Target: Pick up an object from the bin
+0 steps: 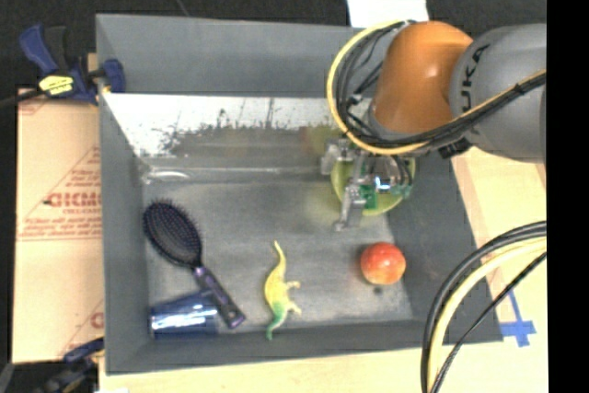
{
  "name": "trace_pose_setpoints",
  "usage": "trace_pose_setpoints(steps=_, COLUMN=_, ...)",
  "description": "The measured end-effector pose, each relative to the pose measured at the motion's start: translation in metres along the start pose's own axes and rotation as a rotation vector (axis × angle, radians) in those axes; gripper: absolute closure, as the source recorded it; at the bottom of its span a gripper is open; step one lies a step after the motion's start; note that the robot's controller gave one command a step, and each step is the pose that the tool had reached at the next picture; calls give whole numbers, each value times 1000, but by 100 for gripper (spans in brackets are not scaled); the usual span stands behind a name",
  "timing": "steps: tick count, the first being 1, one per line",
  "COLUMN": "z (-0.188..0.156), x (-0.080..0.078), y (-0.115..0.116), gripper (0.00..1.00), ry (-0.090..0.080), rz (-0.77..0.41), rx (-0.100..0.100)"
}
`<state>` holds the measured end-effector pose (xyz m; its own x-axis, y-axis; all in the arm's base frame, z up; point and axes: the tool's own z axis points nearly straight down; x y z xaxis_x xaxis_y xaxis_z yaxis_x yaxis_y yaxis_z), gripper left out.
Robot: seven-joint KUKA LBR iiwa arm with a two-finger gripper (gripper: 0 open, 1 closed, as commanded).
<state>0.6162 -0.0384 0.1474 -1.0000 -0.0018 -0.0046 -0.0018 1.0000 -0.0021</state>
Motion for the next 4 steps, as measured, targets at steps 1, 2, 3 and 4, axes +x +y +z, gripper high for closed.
trace_pose_setpoints(steps=1, z=0, x=0, y=0, gripper=0, ry=0, rz=0, rx=0)
trace_pose_setpoints(steps=2, z=-6, x=7, y=-15, gripper=0, ry=-1, rz=-20, rx=-1)
trace_pose_setpoints(steps=3, z=-12, x=0, y=-30, gripper=0, ry=1, rz=11, rx=-11)
trace_pose_setpoints(steps=4, z=3, x=12, y=-27, gripper=0, ry=-7, rz=7, rx=-14)
